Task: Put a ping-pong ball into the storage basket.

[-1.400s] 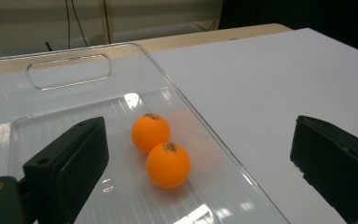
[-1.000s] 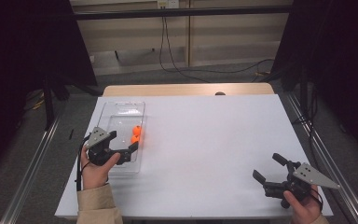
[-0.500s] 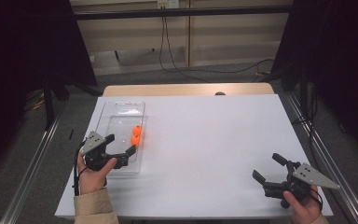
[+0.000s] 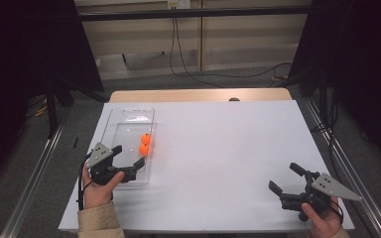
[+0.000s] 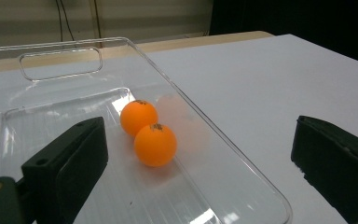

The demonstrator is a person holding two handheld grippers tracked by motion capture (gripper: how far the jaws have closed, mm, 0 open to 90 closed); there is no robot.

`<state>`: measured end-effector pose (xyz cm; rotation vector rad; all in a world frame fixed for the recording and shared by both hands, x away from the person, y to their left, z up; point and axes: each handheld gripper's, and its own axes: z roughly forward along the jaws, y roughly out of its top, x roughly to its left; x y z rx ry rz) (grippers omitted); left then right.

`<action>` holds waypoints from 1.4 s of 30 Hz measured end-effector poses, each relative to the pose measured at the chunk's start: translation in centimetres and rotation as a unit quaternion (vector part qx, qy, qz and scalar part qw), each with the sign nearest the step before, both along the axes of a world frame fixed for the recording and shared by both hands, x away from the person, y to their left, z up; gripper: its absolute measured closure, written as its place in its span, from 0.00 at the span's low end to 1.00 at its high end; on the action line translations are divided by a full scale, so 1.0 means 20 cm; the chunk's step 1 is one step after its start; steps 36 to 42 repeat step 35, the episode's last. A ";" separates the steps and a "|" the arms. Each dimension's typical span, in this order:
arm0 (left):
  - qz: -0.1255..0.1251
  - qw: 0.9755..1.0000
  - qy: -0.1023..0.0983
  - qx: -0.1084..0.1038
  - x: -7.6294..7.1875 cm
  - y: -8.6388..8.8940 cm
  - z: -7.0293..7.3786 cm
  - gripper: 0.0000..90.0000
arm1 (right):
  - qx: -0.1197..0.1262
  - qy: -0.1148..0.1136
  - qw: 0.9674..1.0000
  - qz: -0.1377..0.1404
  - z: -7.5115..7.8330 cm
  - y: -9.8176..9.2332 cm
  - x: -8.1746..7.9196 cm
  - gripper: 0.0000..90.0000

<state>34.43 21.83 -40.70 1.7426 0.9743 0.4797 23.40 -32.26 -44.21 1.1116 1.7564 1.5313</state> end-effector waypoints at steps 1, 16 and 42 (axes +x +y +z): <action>-0.001 1.000 -0.002 -0.001 0.00 0.00 0.00 0.04 | 0.000 0.000 1.000 0.000 0.00 0.00 0.00 0.02; -0.006 1.000 -0.004 -0.010 -0.03 0.03 -0.03 0.04 | 0.001 0.000 1.000 0.000 0.00 0.00 0.00 0.02; -0.001 1.000 -0.015 -0.020 -0.10 0.05 -0.06 0.04 | -0.006 0.000 1.000 0.002 0.00 0.01 0.00 0.02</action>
